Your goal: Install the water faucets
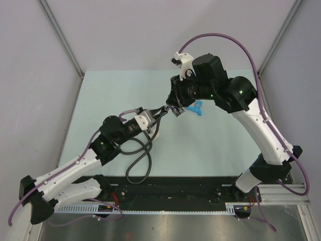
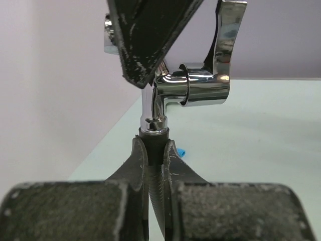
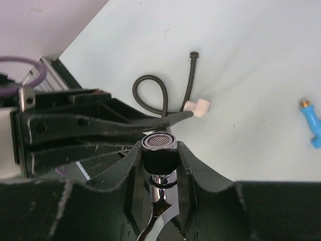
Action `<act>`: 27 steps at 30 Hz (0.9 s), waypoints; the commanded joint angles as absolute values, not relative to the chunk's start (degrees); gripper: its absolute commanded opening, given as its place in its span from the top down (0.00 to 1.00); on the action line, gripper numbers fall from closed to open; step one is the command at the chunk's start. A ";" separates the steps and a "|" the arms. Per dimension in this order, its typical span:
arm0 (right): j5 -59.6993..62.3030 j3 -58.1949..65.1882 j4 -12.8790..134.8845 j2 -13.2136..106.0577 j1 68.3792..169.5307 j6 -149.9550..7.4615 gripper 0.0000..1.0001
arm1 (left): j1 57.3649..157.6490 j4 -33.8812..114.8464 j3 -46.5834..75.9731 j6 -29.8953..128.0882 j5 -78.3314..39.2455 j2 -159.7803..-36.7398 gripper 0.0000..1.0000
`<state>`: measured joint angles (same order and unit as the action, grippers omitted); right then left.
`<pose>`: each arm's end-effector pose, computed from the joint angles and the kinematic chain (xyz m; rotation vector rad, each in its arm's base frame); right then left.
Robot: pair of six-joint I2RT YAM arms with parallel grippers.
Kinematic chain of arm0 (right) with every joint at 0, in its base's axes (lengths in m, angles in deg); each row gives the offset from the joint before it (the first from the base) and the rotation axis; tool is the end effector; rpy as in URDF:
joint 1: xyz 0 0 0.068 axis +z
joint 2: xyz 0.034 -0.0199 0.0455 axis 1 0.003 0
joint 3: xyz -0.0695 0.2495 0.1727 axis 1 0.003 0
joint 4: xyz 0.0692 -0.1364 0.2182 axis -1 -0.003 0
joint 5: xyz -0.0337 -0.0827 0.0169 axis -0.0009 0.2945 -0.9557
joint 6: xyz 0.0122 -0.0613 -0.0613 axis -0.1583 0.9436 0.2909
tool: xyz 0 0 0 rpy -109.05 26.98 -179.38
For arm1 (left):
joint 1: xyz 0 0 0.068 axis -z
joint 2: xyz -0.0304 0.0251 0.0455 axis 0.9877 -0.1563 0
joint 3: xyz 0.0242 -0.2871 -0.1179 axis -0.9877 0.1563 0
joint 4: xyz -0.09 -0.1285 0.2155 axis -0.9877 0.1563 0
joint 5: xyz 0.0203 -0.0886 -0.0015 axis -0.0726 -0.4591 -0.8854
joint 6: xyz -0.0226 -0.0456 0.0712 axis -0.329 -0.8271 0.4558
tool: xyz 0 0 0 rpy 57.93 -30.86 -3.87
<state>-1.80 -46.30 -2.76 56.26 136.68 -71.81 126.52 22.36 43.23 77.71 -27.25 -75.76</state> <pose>0.2134 0.2488 0.5336 -0.8450 2.0046 0.7551 0.1528 -0.1859 0.4029 0.9261 1.0683 -0.6050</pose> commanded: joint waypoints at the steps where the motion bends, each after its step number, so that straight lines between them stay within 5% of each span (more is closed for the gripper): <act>1: 4.10 -43.48 -1.51 55.96 136.32 -83.14 1.00 | 130.75 13.59 42.92 88.52 -14.39 -76.03 1.00; 27: 10.70 -31.79 1.57 51.74 132.90 -103.28 1.00 | 148.42 -12.35 48.72 113.59 11.92 -86.04 1.00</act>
